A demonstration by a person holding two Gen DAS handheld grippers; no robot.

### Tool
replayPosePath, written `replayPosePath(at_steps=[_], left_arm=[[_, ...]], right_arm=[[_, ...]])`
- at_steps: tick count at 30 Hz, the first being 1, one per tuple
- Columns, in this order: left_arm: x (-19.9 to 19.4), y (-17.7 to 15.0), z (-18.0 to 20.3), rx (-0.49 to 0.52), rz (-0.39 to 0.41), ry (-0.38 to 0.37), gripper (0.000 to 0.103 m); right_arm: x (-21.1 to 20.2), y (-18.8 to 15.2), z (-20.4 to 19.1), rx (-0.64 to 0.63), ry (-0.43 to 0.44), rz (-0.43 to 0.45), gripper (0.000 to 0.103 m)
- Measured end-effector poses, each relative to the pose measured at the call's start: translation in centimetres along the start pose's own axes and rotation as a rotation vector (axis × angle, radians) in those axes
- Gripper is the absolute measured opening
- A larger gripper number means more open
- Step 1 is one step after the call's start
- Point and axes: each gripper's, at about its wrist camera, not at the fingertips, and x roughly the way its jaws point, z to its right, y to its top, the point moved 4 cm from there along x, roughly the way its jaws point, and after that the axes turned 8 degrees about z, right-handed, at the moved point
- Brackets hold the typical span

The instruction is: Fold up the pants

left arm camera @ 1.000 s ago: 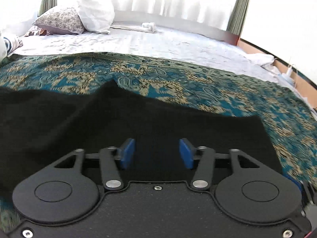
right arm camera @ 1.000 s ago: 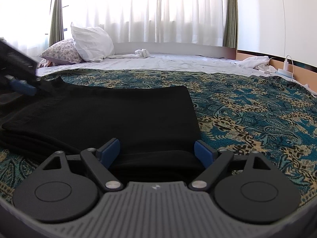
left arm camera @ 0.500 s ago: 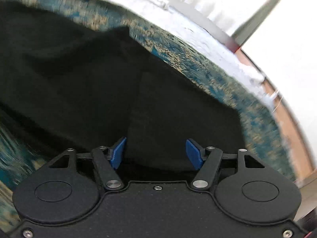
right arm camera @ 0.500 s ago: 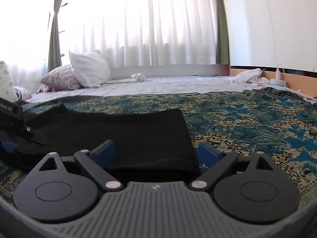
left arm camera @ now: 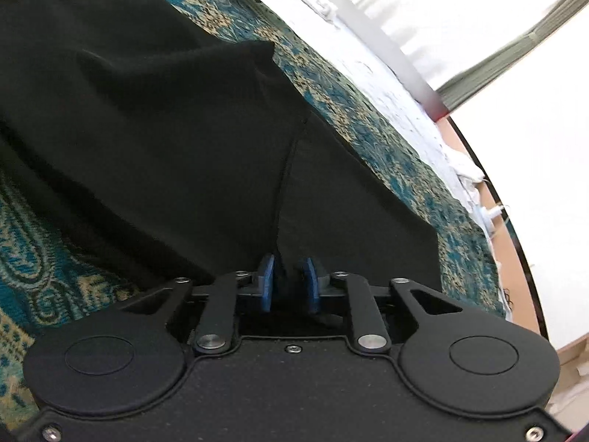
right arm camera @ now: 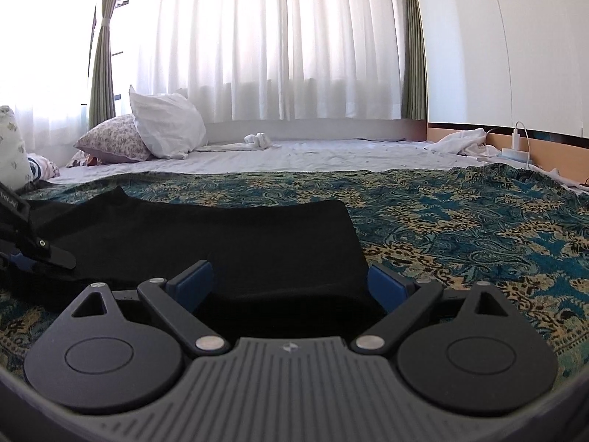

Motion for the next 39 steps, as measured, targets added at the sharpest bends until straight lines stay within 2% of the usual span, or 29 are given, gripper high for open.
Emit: replayPosePath(at_steps=[3, 4, 8, 10, 11, 12, 14, 15, 16, 18, 20, 22, 24, 25, 27, 29, 39], left_arm=[[0.8, 0.4, 0.1, -0.042, -0.033, -0.075, 0.046], [1.1, 0.6, 0.1, -0.058, -0.041, -0.092, 0.047], [2.5, 1.1, 0.4, -0.091, -0.067, -0.115, 0.047], [2.9, 1.3, 0.8, -0.085, -0.073, -0.118, 0.041], [3.0, 1.3, 1.0, -0.077, -0.065, -0.103, 0.032], [3.0, 1.3, 1.2, -0.058, -0.051, -0.083, 0.016], [2.5, 1.2, 2.1, 0.052, 0.012, 0.039, 0.016], [2.4, 1.0, 2.8, 0.148, 0.039, 0.109, 0.016], [2.3, 0.6, 3.5, 0.208, 0.05, 0.132, 0.016], [2.4, 0.1, 4.0, 0.232, 0.02, 0.097, 0.018], [2.9, 0.0, 3.8, 0.179, -0.026, 0.034, 0.025], [3.3, 0.3, 3.5, 0.133, -0.04, 0.001, 0.039], [3.8, 0.7, 3.4, 0.096, -0.048, -0.032, 0.042], [3.9, 0.8, 3.3, 0.084, -0.044, -0.029, 0.036], [3.8, 1.1, 3.2, 0.114, -0.007, 0.049, 0.013], [3.4, 0.9, 3.2, 0.159, 0.036, 0.111, 0.012], [1.0, 0.9, 2.6, 0.255, 0.139, 0.208, 0.012]], right_arm=[[0.0, 0.0, 0.0, 0.003, -0.004, -0.003, 0.098], [0.0, 0.0, -0.1, 0.003, -0.003, -0.004, 0.098], [0.1, 0.2, -0.6, -0.014, 0.004, -0.001, 0.098], [0.2, 0.2, -0.9, -0.022, 0.007, -0.002, 0.098], [0.2, 0.2, -1.0, -0.025, 0.008, -0.003, 0.098], [0.2, 0.2, -1.1, -0.029, 0.007, -0.004, 0.098], [0.2, 0.2, -1.2, -0.037, 0.007, -0.005, 0.098], [0.2, 0.2, -1.2, -0.04, 0.007, -0.005, 0.098], [0.2, 0.2, -1.2, -0.044, 0.006, -0.006, 0.098], [0.3, 0.2, -1.2, -0.051, 0.007, -0.008, 0.098], [0.4, 0.1, -1.3, -0.052, 0.005, -0.011, 0.098], [0.6, 0.1, -1.3, -0.052, 0.001, -0.014, 0.098], [0.6, 0.1, -1.4, -0.056, 0.0, -0.014, 0.098], [0.6, 0.1, -1.4, -0.059, 0.0, -0.015, 0.098], [0.7, 0.1, -1.4, -0.064, 0.001, -0.016, 0.098], [0.6, 0.1, -1.5, -0.067, 0.003, -0.018, 0.098], [0.6, 0.0, -1.2, -0.064, -0.007, -0.027, 0.098]])
